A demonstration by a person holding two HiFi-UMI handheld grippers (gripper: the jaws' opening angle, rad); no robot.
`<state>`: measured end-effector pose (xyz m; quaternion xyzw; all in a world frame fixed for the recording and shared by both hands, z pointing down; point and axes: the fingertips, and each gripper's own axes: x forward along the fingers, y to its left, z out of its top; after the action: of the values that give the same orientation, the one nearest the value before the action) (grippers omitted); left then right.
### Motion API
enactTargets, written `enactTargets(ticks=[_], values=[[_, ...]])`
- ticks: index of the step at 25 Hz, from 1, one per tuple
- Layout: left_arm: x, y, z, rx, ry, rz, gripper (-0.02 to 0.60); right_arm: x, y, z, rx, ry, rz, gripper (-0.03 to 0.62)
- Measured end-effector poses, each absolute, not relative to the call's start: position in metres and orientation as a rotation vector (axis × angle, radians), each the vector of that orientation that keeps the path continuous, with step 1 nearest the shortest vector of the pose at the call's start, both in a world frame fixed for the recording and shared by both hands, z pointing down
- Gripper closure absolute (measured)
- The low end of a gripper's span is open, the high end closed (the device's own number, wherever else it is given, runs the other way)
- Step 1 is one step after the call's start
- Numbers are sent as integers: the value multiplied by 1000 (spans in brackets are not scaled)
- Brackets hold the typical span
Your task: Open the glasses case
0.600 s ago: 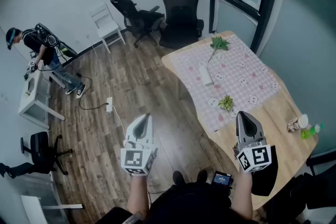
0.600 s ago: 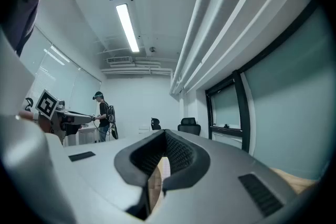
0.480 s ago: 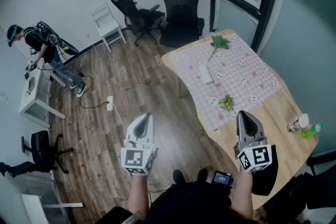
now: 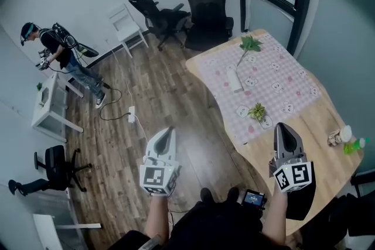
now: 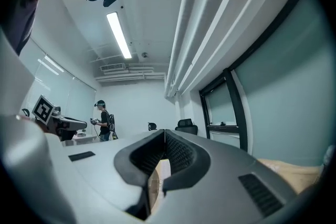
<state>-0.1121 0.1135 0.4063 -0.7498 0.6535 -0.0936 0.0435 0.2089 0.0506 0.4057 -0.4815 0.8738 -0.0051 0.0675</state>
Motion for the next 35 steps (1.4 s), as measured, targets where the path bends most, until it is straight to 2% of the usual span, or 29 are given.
enactTargets(ticks=[5,12,19,26,35], values=[[-111,118,406,-2274,2011,-332,583,227,42,421,-1466,2609,-80,577],[-138,102,428,-2305,2045,-348,583,216,18,436,-1502,2596,-121,577],[-191,29,445,-2397,2000,-224,583,170,-40,431,-1602,2621,-45,577],[-258,-55,412,-2530,1908,-63,583,95,-97,394,-1631,2676,84,577],[-242,-100,402,-2586,1852,-44,583,104,-141,395,-1711,2651,89,577]])
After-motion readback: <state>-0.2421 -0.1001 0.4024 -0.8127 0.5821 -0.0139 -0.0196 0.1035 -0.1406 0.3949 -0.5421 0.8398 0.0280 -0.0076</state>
